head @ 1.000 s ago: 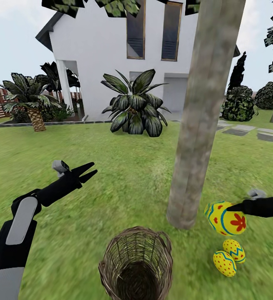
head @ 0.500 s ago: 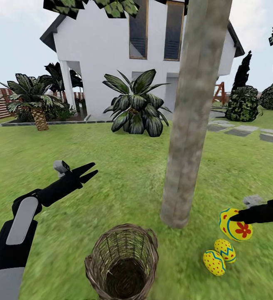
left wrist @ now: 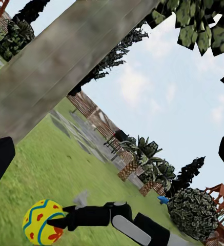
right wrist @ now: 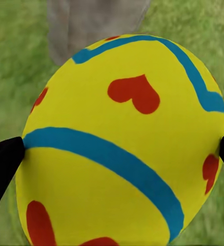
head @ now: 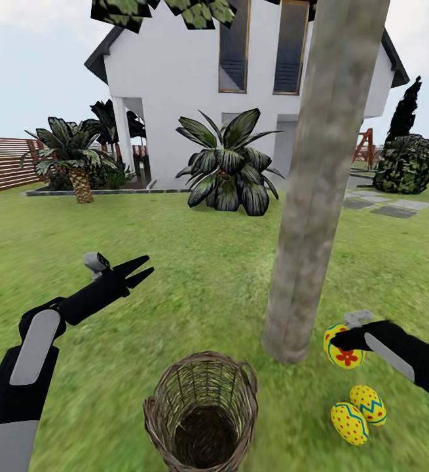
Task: Take the three Easter eggs out of the wicker basket on the lawn in the garden, then place them on the lawn next to a single tree (choose any tree) so that all three eggs are next to the same tree and none are left in the basket.
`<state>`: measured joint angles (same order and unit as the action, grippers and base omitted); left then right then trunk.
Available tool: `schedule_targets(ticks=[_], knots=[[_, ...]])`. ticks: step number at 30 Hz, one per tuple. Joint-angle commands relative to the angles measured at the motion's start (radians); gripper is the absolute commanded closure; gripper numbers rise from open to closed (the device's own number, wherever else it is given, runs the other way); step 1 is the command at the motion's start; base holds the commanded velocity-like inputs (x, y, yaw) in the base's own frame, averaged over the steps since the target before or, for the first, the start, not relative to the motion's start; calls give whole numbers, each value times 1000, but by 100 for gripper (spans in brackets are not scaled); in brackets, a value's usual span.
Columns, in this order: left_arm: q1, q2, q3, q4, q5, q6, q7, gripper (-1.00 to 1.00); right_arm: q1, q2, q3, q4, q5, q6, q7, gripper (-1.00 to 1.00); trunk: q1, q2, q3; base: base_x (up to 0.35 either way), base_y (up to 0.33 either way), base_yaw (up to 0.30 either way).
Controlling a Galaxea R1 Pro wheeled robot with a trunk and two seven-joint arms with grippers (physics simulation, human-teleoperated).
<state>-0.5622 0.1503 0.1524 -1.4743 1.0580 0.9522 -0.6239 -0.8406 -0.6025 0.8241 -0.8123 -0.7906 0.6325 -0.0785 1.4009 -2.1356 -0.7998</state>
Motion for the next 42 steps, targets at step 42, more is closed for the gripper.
schedule_targets(ticks=[42], knots=[[-1,0,-48,-2,-1,-23,-5,-100,77,225,414,99,-12,-236,-93,100,0,-1,-1,-2,-90,0]])
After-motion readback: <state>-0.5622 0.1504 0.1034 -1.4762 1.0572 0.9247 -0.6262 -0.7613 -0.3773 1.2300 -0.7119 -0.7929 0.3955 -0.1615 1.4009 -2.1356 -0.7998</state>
